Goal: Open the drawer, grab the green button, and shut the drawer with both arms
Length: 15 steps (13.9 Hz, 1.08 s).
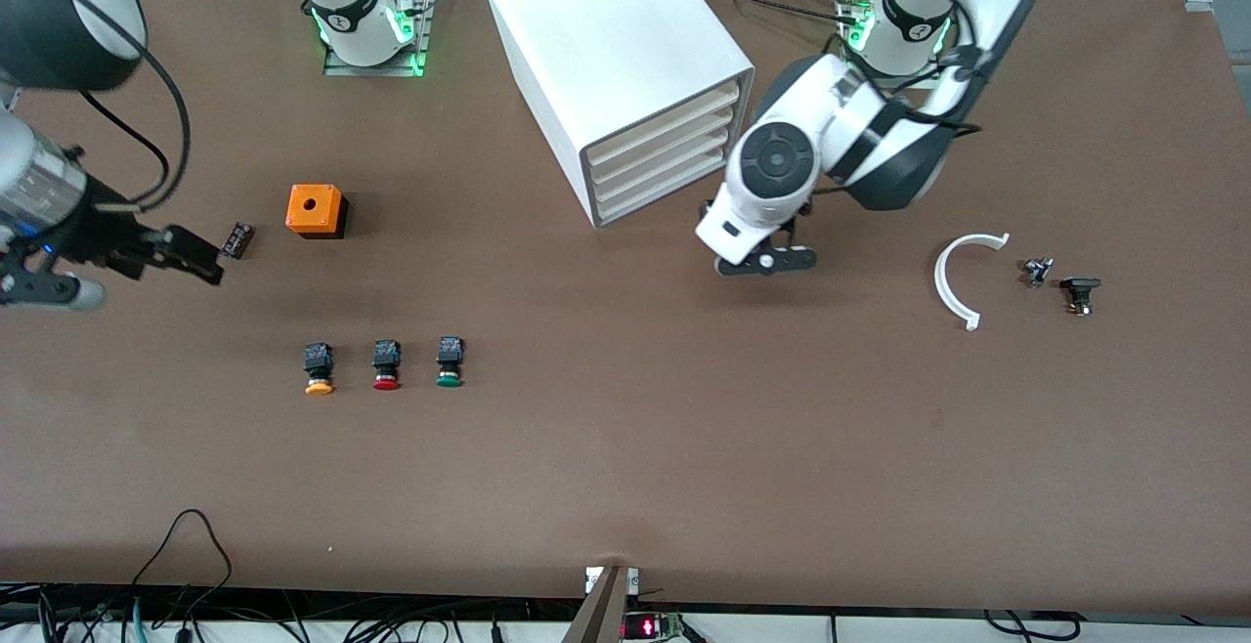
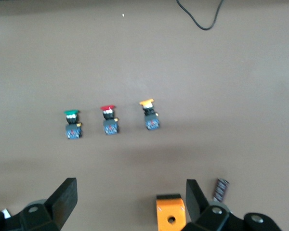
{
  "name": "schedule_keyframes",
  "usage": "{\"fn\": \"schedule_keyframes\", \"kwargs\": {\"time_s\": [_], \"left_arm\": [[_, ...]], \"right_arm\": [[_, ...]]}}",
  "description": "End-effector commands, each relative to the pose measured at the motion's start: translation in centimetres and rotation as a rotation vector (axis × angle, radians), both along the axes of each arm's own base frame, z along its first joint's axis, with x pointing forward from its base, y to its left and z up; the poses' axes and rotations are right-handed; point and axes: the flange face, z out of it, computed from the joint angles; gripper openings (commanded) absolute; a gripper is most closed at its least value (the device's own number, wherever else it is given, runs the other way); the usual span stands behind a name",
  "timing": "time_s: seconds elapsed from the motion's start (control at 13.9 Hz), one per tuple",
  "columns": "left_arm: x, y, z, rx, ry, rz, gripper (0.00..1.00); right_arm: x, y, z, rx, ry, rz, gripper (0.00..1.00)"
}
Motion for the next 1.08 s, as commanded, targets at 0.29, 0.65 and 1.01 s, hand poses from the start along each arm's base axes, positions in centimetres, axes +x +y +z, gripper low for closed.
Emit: {"fn": "schedule_keyframes", "kwargs": {"time_s": [0.29, 0.65, 1.01], "left_arm": [[6.8, 13.2, 8.4, -0.088, -0.054, -0.284, 1.00], [7.0, 24.8, 13.8, -0.208, -0.108, -0.302, 1.00], [3.2, 27.8, 21.3, -0.175, -0.243, -0.285, 1.00]], "right_arm": [[-7.6, 0.1, 5.0, -0.028, 0.012, 0.003, 1.00], [-8.7, 0.4, 5.2, -0.020, 0.056, 0.009, 1.00], [-7.0, 0.2, 5.9, -0.009, 0.046, 0.019, 1.00]]}}
